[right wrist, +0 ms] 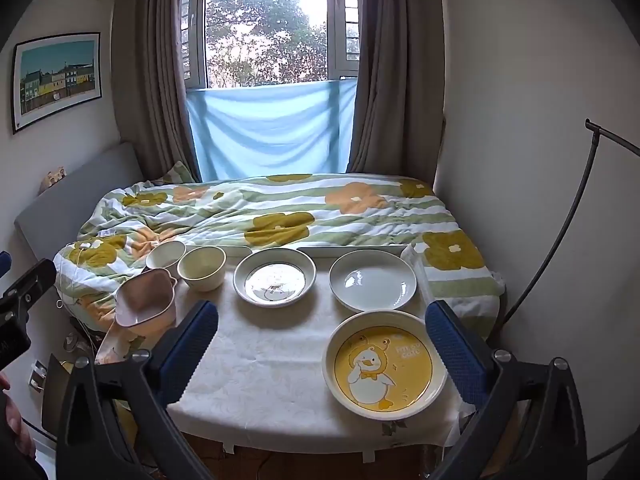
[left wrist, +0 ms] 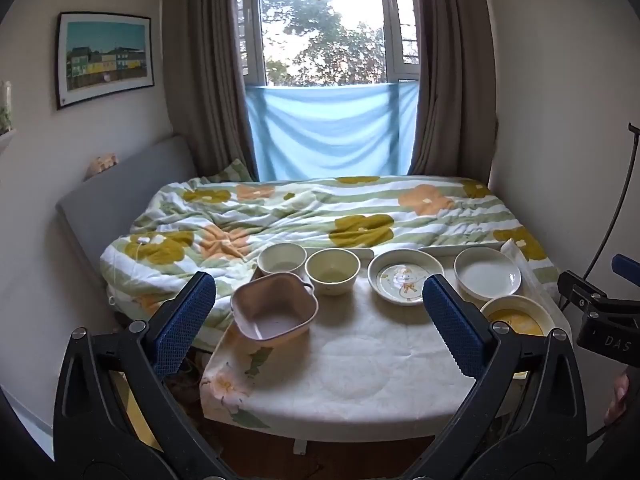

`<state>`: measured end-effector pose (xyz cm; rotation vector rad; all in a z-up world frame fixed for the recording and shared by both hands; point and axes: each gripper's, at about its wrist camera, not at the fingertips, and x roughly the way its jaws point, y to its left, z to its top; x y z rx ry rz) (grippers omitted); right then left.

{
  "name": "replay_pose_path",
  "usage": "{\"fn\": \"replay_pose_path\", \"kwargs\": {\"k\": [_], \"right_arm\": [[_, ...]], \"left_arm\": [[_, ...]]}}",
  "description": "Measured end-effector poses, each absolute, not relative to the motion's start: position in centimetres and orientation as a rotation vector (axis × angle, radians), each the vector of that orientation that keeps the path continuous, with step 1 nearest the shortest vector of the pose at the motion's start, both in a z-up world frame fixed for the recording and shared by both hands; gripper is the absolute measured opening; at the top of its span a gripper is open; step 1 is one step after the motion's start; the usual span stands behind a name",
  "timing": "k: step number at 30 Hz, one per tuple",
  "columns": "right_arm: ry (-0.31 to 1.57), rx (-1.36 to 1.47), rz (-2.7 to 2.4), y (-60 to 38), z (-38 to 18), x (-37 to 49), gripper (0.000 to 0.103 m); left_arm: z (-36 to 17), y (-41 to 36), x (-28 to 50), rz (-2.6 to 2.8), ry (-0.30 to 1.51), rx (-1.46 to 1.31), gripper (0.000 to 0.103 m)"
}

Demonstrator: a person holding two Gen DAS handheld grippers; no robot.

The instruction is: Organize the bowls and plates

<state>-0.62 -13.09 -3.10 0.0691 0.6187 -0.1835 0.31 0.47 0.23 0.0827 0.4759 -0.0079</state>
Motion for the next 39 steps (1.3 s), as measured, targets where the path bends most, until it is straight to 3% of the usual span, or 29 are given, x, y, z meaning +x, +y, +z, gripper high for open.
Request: {"fn": "replay_pose_path", "kwargs": {"k": [39], "right_arm": [[0.623,0.065,-0.184,-12.63,-3.34,-1.31,0.103]], "left_arm": [[0.34,0.57,-0.11,-0.011,0.486,0.065,0.103]]}}
